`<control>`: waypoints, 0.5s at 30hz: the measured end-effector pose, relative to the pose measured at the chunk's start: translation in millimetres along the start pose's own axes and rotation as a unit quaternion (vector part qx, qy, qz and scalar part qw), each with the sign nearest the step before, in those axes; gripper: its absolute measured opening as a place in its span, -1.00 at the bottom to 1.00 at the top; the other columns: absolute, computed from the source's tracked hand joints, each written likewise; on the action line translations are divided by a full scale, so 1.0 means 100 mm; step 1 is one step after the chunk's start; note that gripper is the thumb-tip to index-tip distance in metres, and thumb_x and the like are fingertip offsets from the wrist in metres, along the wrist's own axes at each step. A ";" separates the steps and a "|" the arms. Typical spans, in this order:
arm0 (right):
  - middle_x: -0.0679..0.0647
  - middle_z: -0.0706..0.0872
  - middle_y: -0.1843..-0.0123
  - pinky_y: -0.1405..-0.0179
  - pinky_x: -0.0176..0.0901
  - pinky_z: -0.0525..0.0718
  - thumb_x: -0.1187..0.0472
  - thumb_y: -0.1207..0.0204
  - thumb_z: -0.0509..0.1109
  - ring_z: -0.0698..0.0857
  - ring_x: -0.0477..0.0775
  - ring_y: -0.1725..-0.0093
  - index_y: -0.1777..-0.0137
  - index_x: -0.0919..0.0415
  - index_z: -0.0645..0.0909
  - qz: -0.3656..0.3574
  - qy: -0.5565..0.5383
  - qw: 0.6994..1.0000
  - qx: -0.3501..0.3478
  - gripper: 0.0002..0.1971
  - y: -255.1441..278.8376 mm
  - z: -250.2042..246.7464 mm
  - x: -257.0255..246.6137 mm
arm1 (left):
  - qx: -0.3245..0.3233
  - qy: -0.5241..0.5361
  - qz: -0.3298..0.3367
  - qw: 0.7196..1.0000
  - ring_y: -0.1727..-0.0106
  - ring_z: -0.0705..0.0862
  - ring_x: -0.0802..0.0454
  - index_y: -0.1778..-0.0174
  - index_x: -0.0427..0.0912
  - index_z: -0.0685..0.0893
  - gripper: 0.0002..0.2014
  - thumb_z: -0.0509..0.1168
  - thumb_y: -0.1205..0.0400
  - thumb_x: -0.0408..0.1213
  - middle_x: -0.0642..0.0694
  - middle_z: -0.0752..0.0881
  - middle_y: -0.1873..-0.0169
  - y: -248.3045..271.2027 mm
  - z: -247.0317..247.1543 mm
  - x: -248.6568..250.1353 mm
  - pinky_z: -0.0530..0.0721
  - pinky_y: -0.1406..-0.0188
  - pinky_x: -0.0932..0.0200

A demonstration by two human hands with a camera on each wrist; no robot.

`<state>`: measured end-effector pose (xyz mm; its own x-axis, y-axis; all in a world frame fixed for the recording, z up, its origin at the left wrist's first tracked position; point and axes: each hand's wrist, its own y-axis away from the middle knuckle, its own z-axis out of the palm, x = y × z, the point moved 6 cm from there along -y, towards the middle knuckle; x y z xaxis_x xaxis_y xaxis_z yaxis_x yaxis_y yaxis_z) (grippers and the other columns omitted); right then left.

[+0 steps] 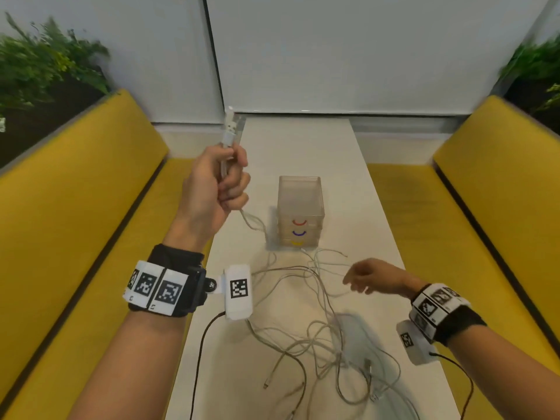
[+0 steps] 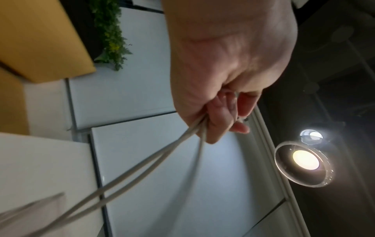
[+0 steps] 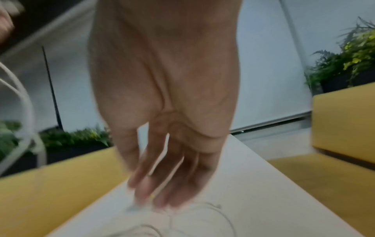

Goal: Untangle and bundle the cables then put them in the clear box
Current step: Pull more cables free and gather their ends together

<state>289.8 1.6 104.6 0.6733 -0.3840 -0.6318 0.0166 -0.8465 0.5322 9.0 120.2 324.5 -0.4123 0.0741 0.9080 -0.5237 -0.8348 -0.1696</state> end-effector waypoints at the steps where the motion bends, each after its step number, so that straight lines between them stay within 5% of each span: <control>1: 0.20 0.84 -0.02 0.06 -0.15 0.71 0.30 -0.64 0.29 0.78 0.10 0.00 -0.11 0.20 0.75 0.003 -0.002 0.998 0.057 -0.79 -0.13 -0.08 0.04 | 0.000 0.001 -0.035 0.999 0.56 0.02 0.10 0.29 -0.13 0.51 -0.71 0.02 -0.73 -0.24 -0.02 0.08 0.54 0.00 -0.01 -0.09 0.00 0.68 0.29; 5: 0.17 0.86 0.01 0.18 -0.26 0.63 0.20 -0.67 0.27 0.80 0.15 -0.06 -0.10 0.23 0.77 0.021 -0.023 0.987 0.159 -0.76 -0.65 -0.14 0.13 | 0.003 0.005 -0.169 0.986 0.55 0.01 0.10 0.34 -0.05 0.30 -0.71 0.01 -0.73 -0.21 -0.03 0.09 0.49 0.05 -0.04 -0.47 -0.07 0.65 0.34; 7: 0.23 0.85 0.01 0.11 -0.14 0.64 0.15 -0.68 0.27 0.78 0.21 -0.05 -0.07 0.32 0.78 0.032 -0.025 0.984 0.171 -0.70 -0.91 -0.08 0.12 | 0.013 0.010 -0.211 0.977 0.54 0.03 0.10 0.35 -0.04 0.28 -0.70 0.02 -0.74 -0.19 -0.02 0.15 0.51 0.09 -0.08 -0.64 -0.03 0.68 0.40; 9: 0.33 0.82 0.11 0.12 -0.04 0.58 0.09 -0.70 0.25 0.73 0.30 0.08 0.09 0.45 0.75 0.037 0.001 0.984 0.173 -0.59 -1.14 0.03 0.07 | 0.026 0.015 -0.232 0.972 0.54 0.04 0.10 0.35 -0.06 0.30 -0.68 0.02 -0.76 -0.18 -0.01 0.21 0.52 0.10 -0.11 -0.78 0.02 0.71 0.43; 12: 0.27 0.68 0.32 0.22 -0.06 0.46 0.03 -0.73 0.20 0.66 0.26 0.17 0.36 0.36 0.60 0.042 0.055 0.987 0.148 -0.49 -1.44 0.24 0.03 | 0.035 0.004 -0.239 0.970 0.53 0.05 0.09 0.32 -0.08 0.33 -0.69 0.01 -0.78 -0.22 -0.04 0.24 0.50 0.09 -0.12 -0.93 0.04 0.70 0.43; 15: 0.23 0.66 0.31 0.20 -0.09 0.50 0.00 -0.71 0.22 0.73 0.32 0.10 0.35 0.32 0.59 0.059 0.069 0.988 0.121 -0.52 -1.63 0.39 0.07 | 0.028 0.005 -0.242 0.970 0.55 0.09 0.11 0.20 -0.10 0.44 -0.74 0.05 -0.82 -0.20 -0.06 0.27 0.47 0.07 -0.12 -1.02 0.06 0.69 0.41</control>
<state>262.9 122.0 -8.6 0.7550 -0.4452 -0.4815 -0.2346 -0.8690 0.4357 38.6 113.1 226.0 -0.1347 0.4701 0.8723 -0.6169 -0.7287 0.2974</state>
